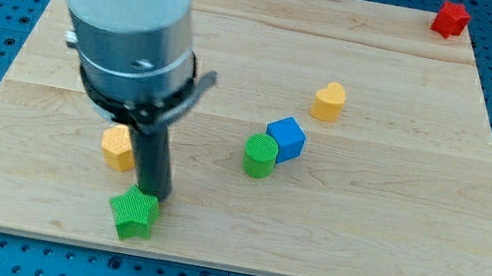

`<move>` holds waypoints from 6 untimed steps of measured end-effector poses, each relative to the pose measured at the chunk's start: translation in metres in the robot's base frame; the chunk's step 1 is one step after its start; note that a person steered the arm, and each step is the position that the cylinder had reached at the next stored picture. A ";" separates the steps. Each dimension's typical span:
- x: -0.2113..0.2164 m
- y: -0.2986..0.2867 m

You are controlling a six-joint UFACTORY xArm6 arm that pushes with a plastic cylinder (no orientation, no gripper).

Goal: Move the green star towards the bottom left of the board

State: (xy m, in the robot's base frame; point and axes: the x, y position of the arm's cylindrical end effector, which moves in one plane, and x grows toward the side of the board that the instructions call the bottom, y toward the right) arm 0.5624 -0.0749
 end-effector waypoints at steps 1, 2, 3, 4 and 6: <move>0.019 0.032; 0.030 0.031; 0.031 -0.014; 0.031 -0.062; 0.031 -0.053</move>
